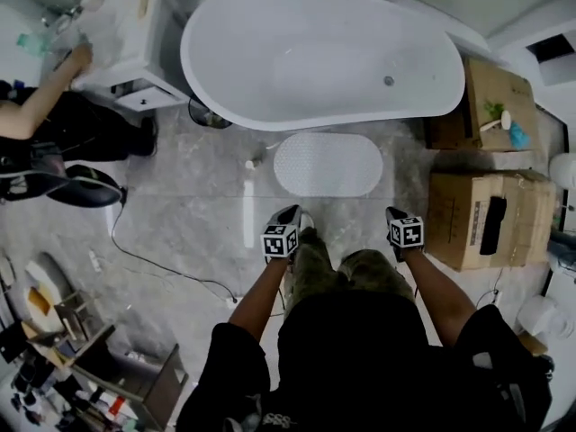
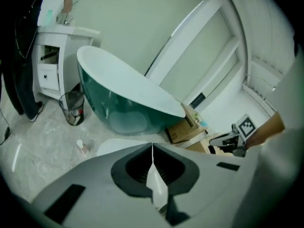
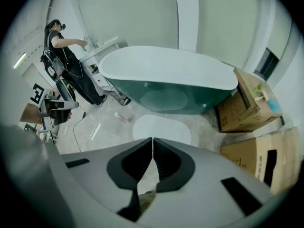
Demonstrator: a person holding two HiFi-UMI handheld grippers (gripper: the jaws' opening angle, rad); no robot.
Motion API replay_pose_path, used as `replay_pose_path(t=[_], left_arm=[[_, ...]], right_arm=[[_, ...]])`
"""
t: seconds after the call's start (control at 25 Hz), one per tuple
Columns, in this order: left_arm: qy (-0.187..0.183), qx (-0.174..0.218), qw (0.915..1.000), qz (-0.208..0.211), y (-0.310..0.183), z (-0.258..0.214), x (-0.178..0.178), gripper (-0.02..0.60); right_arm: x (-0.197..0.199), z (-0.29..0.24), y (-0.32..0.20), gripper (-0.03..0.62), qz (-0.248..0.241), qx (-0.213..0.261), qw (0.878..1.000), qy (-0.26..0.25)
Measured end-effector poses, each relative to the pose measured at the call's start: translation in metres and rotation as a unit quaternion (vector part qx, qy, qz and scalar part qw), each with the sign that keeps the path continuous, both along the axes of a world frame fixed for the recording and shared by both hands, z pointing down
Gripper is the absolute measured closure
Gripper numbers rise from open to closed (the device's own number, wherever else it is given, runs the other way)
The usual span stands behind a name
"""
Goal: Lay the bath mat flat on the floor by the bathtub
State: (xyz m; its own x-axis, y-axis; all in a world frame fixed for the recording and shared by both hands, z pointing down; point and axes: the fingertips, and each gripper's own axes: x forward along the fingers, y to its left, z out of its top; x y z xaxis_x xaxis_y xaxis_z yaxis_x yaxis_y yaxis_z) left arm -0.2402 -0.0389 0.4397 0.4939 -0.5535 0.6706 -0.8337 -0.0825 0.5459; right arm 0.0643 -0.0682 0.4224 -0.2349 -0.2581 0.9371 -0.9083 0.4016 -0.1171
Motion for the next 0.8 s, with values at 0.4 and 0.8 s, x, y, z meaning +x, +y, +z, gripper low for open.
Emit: replay_pose_path(t=[0.4, 0.8], left_arm=[[-0.039, 0.156, 0.9866, -0.028, -0.041, -0.186, -0.002, 0.557], [-0.107, 0.326, 0.9366, -0.073, -0.050, -0.337, 0.089, 0.557]], right_arm=[[0.033, -0.167, -0.039, 0.569, 0.021, 0.129, 0.989, -0.062], [0.137, -0.299, -0.107, 0.569, -0.005, 0.276, 0.949, -0.150]])
